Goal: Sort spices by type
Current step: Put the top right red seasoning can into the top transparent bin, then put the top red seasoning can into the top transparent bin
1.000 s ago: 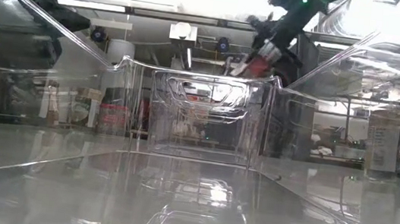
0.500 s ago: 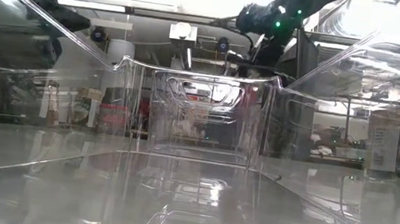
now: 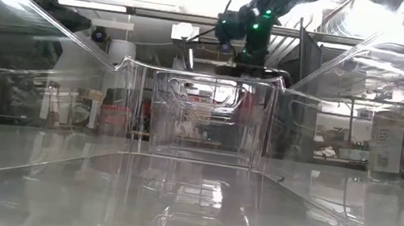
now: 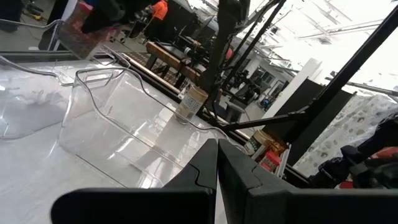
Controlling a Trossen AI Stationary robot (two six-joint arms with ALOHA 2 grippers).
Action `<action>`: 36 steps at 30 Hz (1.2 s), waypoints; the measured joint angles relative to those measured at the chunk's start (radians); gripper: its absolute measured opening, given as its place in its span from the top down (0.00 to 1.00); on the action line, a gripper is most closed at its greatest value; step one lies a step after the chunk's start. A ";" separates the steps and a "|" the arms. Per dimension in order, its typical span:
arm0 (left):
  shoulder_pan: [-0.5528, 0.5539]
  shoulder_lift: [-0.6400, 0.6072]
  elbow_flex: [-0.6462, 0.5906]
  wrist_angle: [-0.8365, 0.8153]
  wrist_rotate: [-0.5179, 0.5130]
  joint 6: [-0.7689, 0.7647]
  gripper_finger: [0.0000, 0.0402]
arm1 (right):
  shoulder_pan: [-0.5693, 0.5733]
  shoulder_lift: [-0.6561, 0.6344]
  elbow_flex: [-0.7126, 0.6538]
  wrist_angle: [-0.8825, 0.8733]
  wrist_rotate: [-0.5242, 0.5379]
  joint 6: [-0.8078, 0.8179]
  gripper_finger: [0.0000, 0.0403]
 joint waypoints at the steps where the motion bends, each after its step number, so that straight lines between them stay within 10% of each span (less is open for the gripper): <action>1: 0.000 0.000 0.000 0.000 0.000 0.000 1.00 | 0.001 0.014 0.022 0.002 -0.001 -0.011 0.49; 20: 0.000 0.000 0.000 0.000 0.000 0.000 1.00 | -0.044 0.102 0.079 -0.068 -0.034 0.047 0.49; 26: 0.000 0.000 0.000 0.000 0.000 0.000 1.00 | -0.045 0.102 0.079 -0.053 -0.034 0.049 0.28; 36: 0.000 0.000 0.000 0.000 0.000 0.000 1.00 | -0.045 0.102 0.114 -0.049 -0.033 0.002 0.24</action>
